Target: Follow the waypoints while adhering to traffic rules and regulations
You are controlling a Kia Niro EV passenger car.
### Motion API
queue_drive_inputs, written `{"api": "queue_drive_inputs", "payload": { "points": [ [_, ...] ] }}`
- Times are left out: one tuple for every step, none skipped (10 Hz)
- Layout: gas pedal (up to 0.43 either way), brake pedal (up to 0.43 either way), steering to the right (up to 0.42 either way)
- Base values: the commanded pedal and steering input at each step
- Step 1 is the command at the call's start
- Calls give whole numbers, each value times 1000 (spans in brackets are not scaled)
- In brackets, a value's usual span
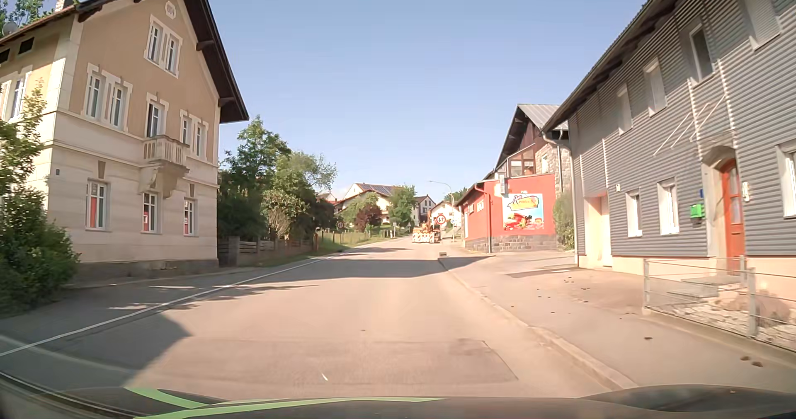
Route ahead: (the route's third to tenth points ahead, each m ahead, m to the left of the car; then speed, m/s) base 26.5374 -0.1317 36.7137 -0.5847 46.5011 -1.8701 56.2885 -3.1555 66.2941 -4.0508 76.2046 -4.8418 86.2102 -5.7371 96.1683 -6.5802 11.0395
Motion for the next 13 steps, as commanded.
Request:
{"api": "queue_drive_inputs", "payload": {
  "points": [
    [79, 0, 0],
    [98, 0, 0],
    [98, 0, 0],
    [98, 0, 0],
    [98, 0, 0],
    [98, 0, -3],
    [98, 0, -4],
    [98, 0, -4],
    [98, 0, -6],
    [98, 0, -6],
    [98, 0, -8],
    [98, 0, -10],
    [98, 0, -12]
  ]
}}
